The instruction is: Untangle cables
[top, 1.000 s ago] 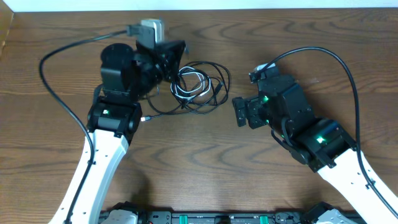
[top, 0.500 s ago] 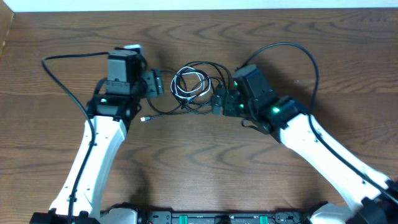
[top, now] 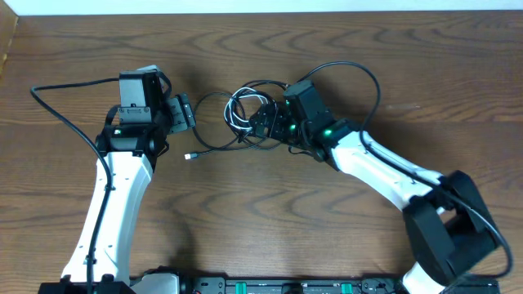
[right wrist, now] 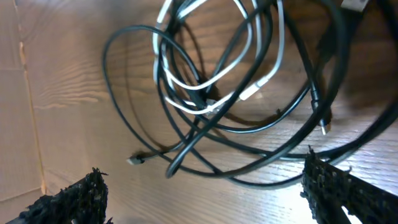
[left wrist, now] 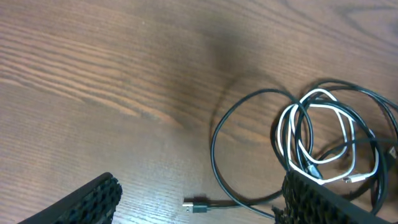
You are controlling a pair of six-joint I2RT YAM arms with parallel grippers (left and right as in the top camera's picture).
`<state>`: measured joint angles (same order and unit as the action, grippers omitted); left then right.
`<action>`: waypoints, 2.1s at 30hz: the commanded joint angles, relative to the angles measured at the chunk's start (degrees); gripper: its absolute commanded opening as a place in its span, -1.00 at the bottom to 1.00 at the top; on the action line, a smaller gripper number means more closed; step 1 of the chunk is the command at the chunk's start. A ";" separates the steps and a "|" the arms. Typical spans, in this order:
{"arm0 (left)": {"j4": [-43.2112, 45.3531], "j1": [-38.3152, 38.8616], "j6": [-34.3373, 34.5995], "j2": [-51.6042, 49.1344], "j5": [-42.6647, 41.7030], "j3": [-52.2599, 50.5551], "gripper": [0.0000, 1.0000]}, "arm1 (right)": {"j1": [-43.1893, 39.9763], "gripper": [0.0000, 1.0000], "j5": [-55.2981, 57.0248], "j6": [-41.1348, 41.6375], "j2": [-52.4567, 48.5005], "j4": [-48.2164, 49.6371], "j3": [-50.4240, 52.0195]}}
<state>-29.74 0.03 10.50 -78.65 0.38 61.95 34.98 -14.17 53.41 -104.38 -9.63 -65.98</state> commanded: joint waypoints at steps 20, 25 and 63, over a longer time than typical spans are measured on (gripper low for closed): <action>-4.35 -0.28 -0.15 0.04 0.44 0.15 0.68 | -0.63 -0.98 4.42 2.21 -5.27 6.32 -0.72; -5.18 -0.28 -0.15 0.04 0.28 0.15 0.68 | -2.93 -0.98 2.12 -1.46 -3.63 6.45 -0.74; -6.82 1.77 -25.86 0.04 -47.36 0.13 0.70 | -14.64 -0.97 8.31 -12.37 37.18 3.23 -0.76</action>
<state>-35.90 0.30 -6.33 -78.65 -32.47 61.95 20.43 -7.86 42.65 -67.40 -6.59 -65.93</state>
